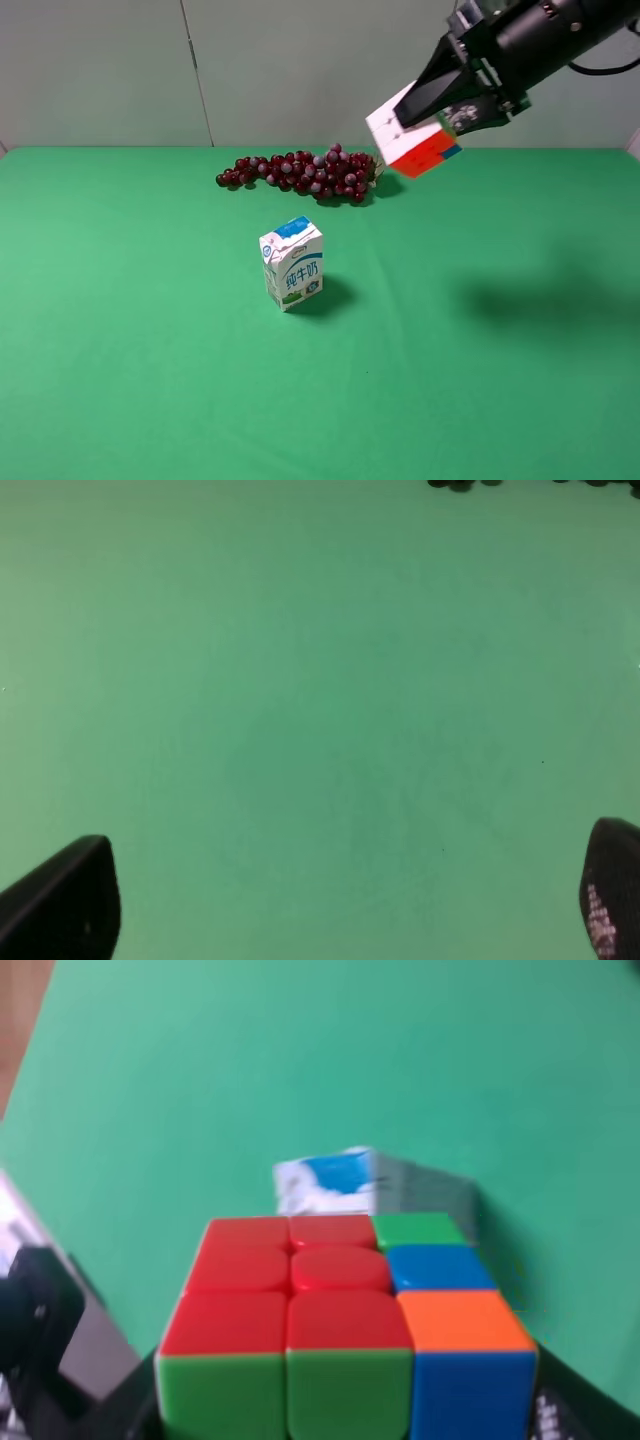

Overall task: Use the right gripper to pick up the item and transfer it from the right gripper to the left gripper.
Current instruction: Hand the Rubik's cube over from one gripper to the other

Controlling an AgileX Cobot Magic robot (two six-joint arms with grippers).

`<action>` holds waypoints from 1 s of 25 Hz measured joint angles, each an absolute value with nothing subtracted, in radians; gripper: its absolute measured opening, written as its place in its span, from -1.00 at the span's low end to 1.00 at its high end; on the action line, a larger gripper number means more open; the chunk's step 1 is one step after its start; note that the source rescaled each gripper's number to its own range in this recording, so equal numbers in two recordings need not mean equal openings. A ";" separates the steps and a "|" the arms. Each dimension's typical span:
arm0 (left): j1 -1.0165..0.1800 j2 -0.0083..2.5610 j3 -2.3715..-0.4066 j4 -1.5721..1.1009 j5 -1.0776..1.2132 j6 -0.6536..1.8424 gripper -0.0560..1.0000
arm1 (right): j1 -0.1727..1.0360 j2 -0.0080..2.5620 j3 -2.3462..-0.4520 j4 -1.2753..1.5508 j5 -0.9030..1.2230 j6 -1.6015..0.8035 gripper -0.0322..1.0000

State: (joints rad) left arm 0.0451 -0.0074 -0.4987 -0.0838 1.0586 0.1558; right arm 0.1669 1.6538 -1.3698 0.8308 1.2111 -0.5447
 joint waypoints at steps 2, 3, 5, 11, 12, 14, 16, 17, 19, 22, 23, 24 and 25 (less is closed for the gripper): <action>0.045 -0.007 -0.499 -0.084 1.059 0.156 0.57 | 0.206 1.654 -1.370 0.829 1.211 -0.554 -0.87; 0.045 -0.007 -0.499 -0.084 1.059 0.156 0.57 | 0.225 1.654 -1.370 0.824 1.211 -0.558 -0.87; 0.045 -0.007 -0.499 -0.084 1.059 0.156 0.57 | 0.255 1.654 -1.370 0.809 1.212 -0.561 -0.87; 0.045 -0.007 -0.499 -0.084 1.059 0.156 0.57 | 0.340 1.654 -1.370 0.750 1.205 -0.594 -0.87; 0.045 -0.007 -0.499 -0.084 1.059 0.156 0.57 | 0.354 1.654 -1.370 0.745 1.203 -0.599 -0.87; 0.045 -0.007 -0.499 -0.084 1.059 0.156 0.57 | 0.378 1.654 -1.370 0.739 1.190 -0.606 -0.87; 0.045 -0.007 -0.499 -0.084 1.059 0.156 0.57 | 0.391 1.654 -1.370 0.735 1.181 -0.609 -0.87; 0.045 -0.007 -0.499 -0.084 1.059 0.156 0.57 | 0.393 1.654 -1.370 0.734 1.182 -0.611 -0.87; 0.045 -0.007 -0.499 -0.084 1.059 0.156 0.57 | 0.396 1.654 -1.370 0.730 1.181 -0.612 -0.87; 0.045 -0.007 -0.499 -0.084 1.059 0.156 0.57 | 0.396 1.654 -1.370 0.728 1.181 -0.631 -0.87; 0.045 -0.007 -0.499 -0.085 1.059 0.156 0.57 | 0.396 1.654 -1.370 0.728 1.182 -0.640 -0.87; 0.045 -0.007 -0.499 -0.085 1.059 0.156 0.57 | 0.396 1.654 -1.370 0.730 1.182 -0.646 -0.87; 0.045 -0.007 -0.499 -0.087 1.059 0.156 0.57 | 0.396 1.654 -1.370 0.736 1.183 -0.652 -0.87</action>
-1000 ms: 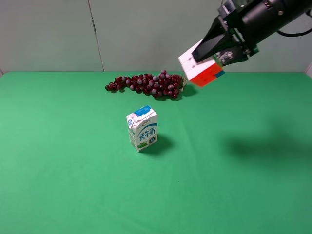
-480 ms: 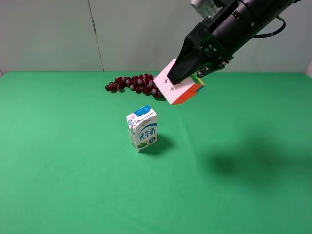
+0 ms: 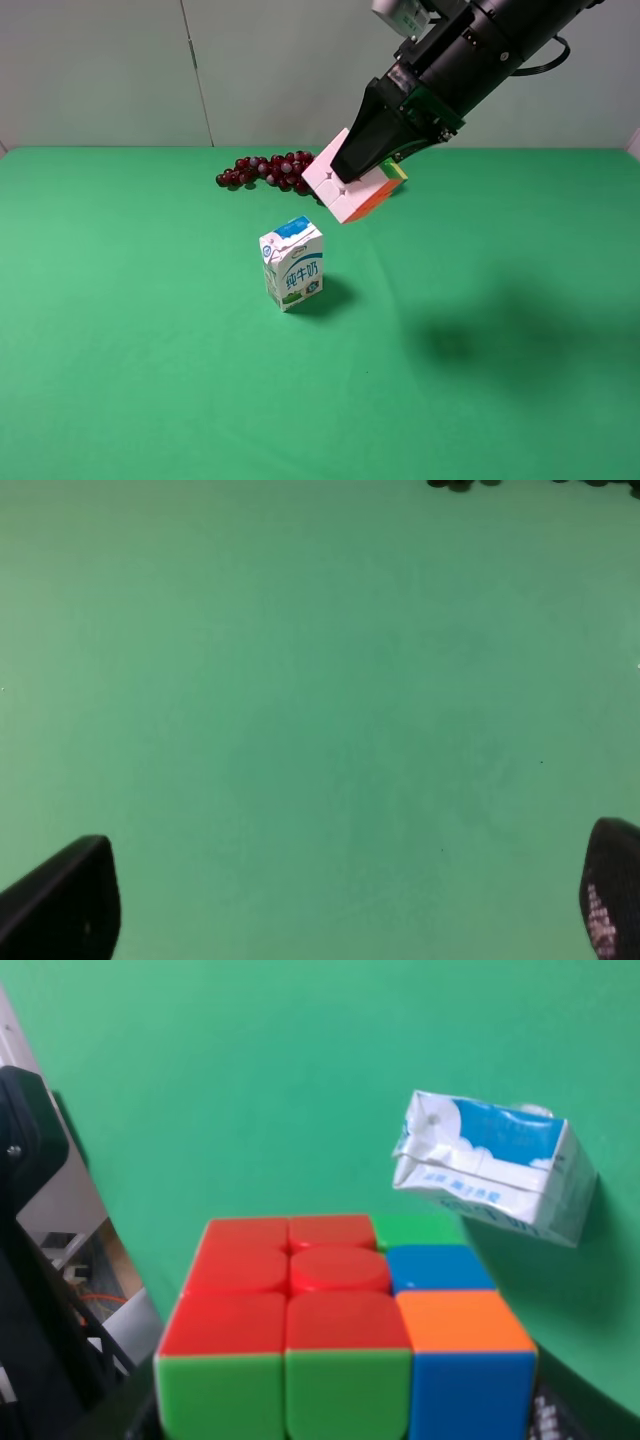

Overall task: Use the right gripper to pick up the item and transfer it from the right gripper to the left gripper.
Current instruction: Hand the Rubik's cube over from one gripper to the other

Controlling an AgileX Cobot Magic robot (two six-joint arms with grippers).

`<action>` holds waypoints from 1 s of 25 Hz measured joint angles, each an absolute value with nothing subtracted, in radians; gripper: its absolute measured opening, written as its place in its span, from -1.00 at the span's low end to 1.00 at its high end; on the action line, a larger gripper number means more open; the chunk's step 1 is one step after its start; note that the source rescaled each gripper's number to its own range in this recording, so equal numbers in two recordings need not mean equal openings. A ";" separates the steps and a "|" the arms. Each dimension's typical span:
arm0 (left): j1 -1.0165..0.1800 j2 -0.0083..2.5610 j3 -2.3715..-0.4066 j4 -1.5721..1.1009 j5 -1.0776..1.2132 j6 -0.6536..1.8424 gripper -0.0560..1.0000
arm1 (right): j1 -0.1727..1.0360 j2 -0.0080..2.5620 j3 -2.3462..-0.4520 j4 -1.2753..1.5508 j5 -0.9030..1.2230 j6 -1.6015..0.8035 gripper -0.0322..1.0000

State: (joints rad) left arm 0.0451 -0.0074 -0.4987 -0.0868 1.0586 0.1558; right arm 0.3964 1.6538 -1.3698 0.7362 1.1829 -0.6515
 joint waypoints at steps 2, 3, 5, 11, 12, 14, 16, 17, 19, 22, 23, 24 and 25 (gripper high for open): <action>0.045 -0.007 -0.499 -0.088 1.059 0.156 0.57 | 0.396 1.654 -1.370 0.755 1.193 -0.673 -0.87; 0.045 -0.002 -0.499 -0.089 1.059 0.158 0.57 | 0.396 1.654 -1.370 0.770 1.199 -0.684 -0.87; 0.045 0.024 -0.499 -0.109 1.059 0.184 0.57 | 0.396 1.654 -1.370 0.797 1.211 -0.708 -0.87; 0.045 0.144 -0.514 -0.218 1.035 0.376 0.57 | 0.396 1.654 -1.370 0.844 1.212 -0.753 -0.87; 0.045 0.164 -0.515 -0.238 1.011 0.410 0.57 | 0.396 1.654 -1.370 0.846 1.212 -0.754 -0.87; 0.045 0.203 -0.515 -0.273 0.956 0.471 0.57 | 0.396 1.654 -1.370 0.847 1.212 -0.754 -0.87; 0.045 0.254 -0.516 -0.331 0.895 0.544 0.57 | 0.396 1.654 -1.370 0.851 1.212 -0.758 -0.87; 0.045 0.284 -0.516 -0.360 0.877 0.586 0.57 | 0.396 1.654 -1.370 0.854 1.212 -0.760 -0.87; 0.045 0.350 -0.516 -0.430 0.851 0.673 0.57 | 0.396 1.654 -1.370 0.854 1.212 -0.761 -0.87; 0.040 0.447 -0.516 -0.514 0.817 0.804 0.57 | 0.396 1.654 -1.370 0.859 1.212 -0.761 -0.87; 0.028 0.474 -0.516 -0.533 0.796 0.833 0.57 | 0.396 1.654 -1.370 0.863 1.212 -0.761 -0.87; 0.014 0.495 -0.516 -0.545 0.779 0.852 0.57 | 0.396 1.654 -1.370 0.867 1.212 -0.761 -0.87; -0.003 0.518 -0.519 -0.553 0.766 0.870 0.57 | 0.396 1.654 -1.370 0.871 1.212 -0.761 -0.87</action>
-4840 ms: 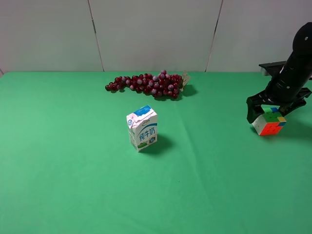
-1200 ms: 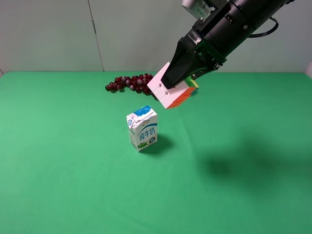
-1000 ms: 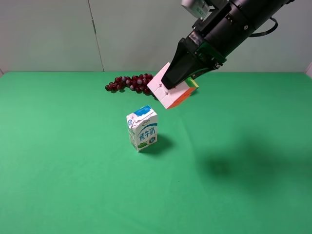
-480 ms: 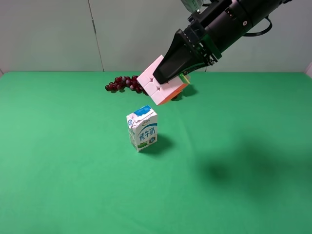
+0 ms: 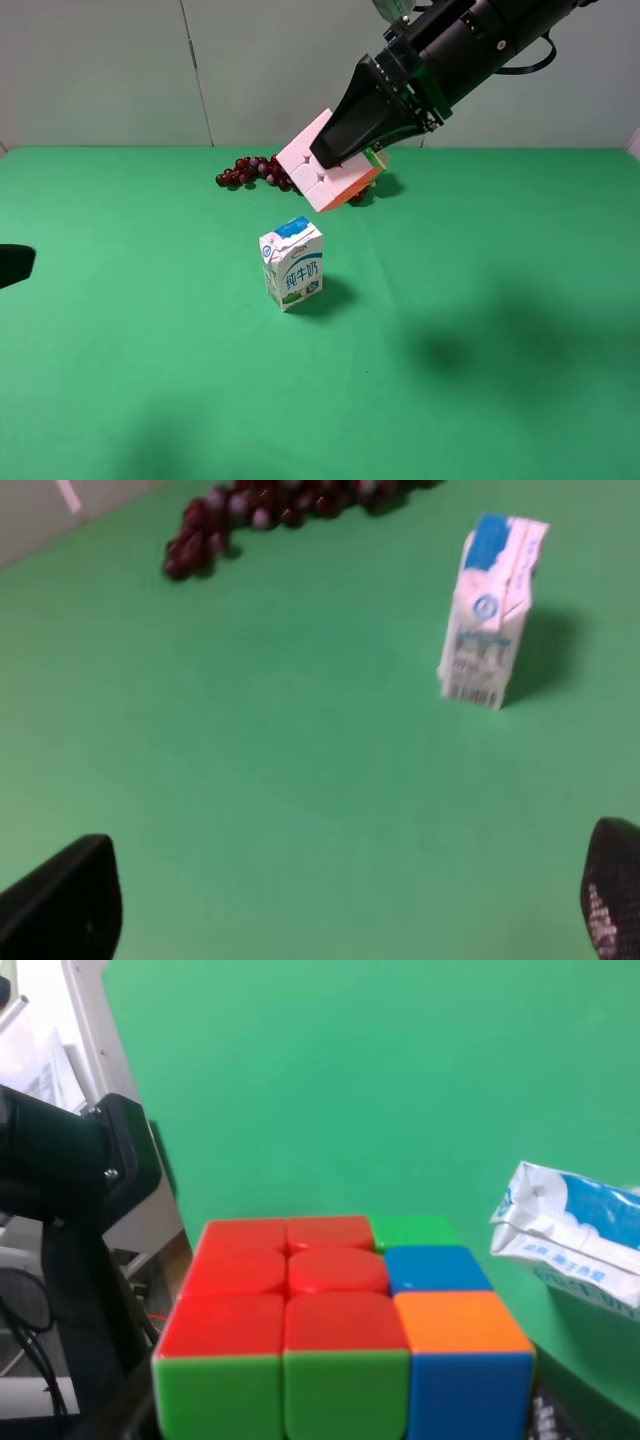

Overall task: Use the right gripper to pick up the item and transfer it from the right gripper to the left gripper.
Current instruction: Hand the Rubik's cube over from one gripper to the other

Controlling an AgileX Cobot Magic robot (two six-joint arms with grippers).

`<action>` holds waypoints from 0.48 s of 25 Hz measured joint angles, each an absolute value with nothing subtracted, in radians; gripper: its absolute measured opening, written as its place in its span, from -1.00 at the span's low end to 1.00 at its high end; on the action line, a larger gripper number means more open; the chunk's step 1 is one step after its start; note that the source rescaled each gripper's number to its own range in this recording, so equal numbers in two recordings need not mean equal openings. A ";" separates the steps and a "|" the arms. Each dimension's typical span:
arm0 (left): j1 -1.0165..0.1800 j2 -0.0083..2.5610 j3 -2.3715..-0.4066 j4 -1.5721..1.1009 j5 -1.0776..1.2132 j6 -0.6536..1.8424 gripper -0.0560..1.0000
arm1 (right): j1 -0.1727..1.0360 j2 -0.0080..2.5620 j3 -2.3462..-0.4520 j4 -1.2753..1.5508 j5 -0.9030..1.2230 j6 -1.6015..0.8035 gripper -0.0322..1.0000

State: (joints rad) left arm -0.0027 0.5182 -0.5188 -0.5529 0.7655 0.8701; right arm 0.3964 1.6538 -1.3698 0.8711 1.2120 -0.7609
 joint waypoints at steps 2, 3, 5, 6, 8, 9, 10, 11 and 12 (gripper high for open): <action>-0.040 0.564 -0.524 -0.556 0.744 0.892 0.57 | 0.396 1.654 -1.370 0.875 1.212 -0.761 -0.87; -0.058 0.585 -0.524 -0.556 0.736 0.897 0.57 | 0.396 1.654 -1.370 0.877 1.212 -0.761 -0.87; -0.098 0.621 -0.529 -0.546 0.725 0.905 0.57 | 0.396 1.654 -1.370 0.877 1.212 -0.761 -0.87; -0.122 0.646 -0.536 -0.533 0.716 0.908 0.57 | 0.396 1.654 -1.370 0.877 1.212 -0.761 -0.87; -0.161 0.688 -0.557 -0.513 0.699 0.908 0.57 | 0.396 1.654 -1.370 0.878 1.212 -0.761 -0.87; -0.183 0.712 -0.571 -0.501 0.689 0.908 0.57 | 0.396 1.654 -1.370 0.878 1.212 -0.761 -0.87; -0.201 0.737 -0.587 -0.491 0.682 0.908 0.57 | 0.396 1.654 -1.370 0.879 1.212 -0.761 -0.87; -0.219 0.758 -0.600 -0.482 0.676 0.908 0.57 | 0.396 1.654 -1.370 0.880 1.212 -0.761 -0.87; -0.245 0.785 -0.616 -0.468 0.662 0.908 0.57 | 0.396 1.654 -1.370 0.880 1.212 -0.761 -0.87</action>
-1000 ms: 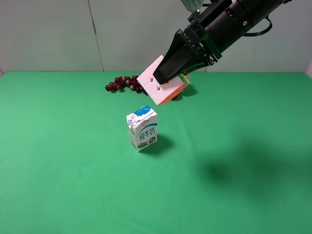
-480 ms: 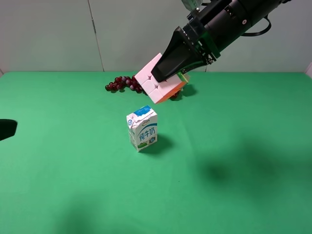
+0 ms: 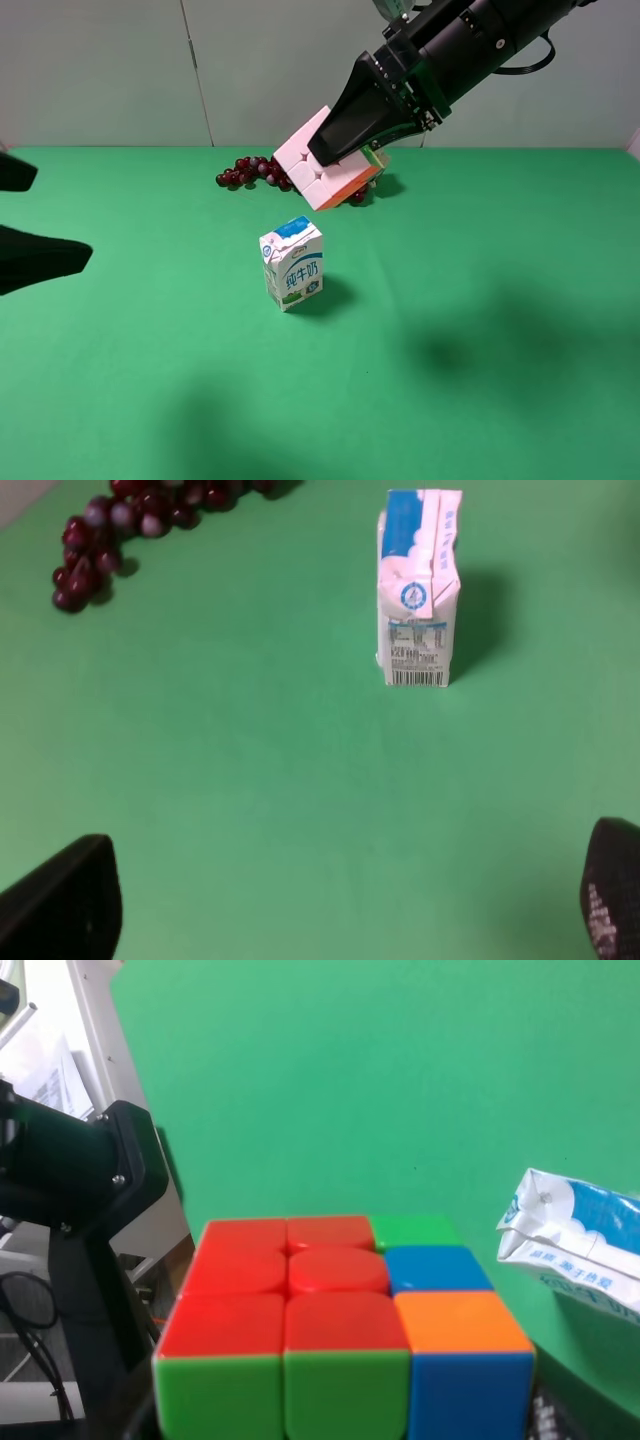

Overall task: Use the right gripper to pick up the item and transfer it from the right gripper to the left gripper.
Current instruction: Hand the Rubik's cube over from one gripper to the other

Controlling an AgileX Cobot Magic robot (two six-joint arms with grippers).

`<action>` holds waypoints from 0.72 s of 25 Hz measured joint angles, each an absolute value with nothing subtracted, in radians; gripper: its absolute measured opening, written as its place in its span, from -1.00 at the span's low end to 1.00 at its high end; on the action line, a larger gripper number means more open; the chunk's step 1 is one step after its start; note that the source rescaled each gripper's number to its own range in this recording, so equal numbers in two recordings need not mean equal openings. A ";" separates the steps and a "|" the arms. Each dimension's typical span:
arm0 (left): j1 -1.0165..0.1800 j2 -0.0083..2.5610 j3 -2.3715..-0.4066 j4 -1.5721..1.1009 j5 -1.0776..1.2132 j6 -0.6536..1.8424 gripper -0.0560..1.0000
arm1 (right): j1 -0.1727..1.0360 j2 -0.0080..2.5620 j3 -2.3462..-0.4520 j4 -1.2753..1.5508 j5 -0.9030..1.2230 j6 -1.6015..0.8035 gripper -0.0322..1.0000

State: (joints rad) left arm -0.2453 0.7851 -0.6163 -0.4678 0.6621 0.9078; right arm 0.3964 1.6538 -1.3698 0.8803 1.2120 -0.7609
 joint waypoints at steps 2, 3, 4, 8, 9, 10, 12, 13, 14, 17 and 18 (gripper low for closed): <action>-0.289 0.834 -0.644 -0.443 0.639 0.899 0.57 | 0.396 1.654 -1.370 0.880 1.212 -0.761 -0.87; -0.315 0.862 -0.658 -0.428 0.628 0.895 0.57 | 0.396 1.654 -1.370 0.880 1.211 -0.761 -0.87; -0.342 0.889 -0.673 -0.414 0.621 0.888 0.57 | 0.396 1.654 -1.370 0.880 1.210 -0.761 -0.87; -0.453 0.987 -0.721 -0.355 0.573 0.832 0.57 | 0.396 1.654 -1.370 0.880 1.207 -0.761 -0.87; -0.478 1.008 -0.728 -0.336 0.557 0.810 0.57 | 0.396 1.654 -1.370 0.880 1.206 -0.761 -0.87; -0.509 1.024 -0.736 -0.309 0.540 0.789 0.57 | 0.396 1.654 -1.370 0.881 1.206 -0.761 -0.87; -0.564 1.059 -0.752 -0.253 0.507 0.723 0.57 | 0.396 1.654 -1.370 0.881 1.205 -0.761 -0.87; -0.591 1.073 -0.758 -0.233 0.496 0.681 0.57 | 0.396 1.654 -1.370 0.881 1.205 -0.760 -0.87; -0.617 1.087 -0.764 -0.205 0.481 0.646 0.57 | 0.396 1.654 -1.370 0.881 1.205 -0.760 -0.87; -0.692 1.124 -0.773 -0.108 0.435 0.549 0.57 | 0.396 1.654 -1.370 0.881 1.205 -0.757 -0.87; -0.719 1.135 -0.774 -0.073 0.418 0.523 0.57 | 0.396 1.654 -1.370 0.881 1.204 -0.756 -0.87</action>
State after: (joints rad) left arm -0.7187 1.1354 -0.7740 -0.0734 0.4177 0.5226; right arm 0.3964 1.6538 -1.3698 0.8811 1.2040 -0.7556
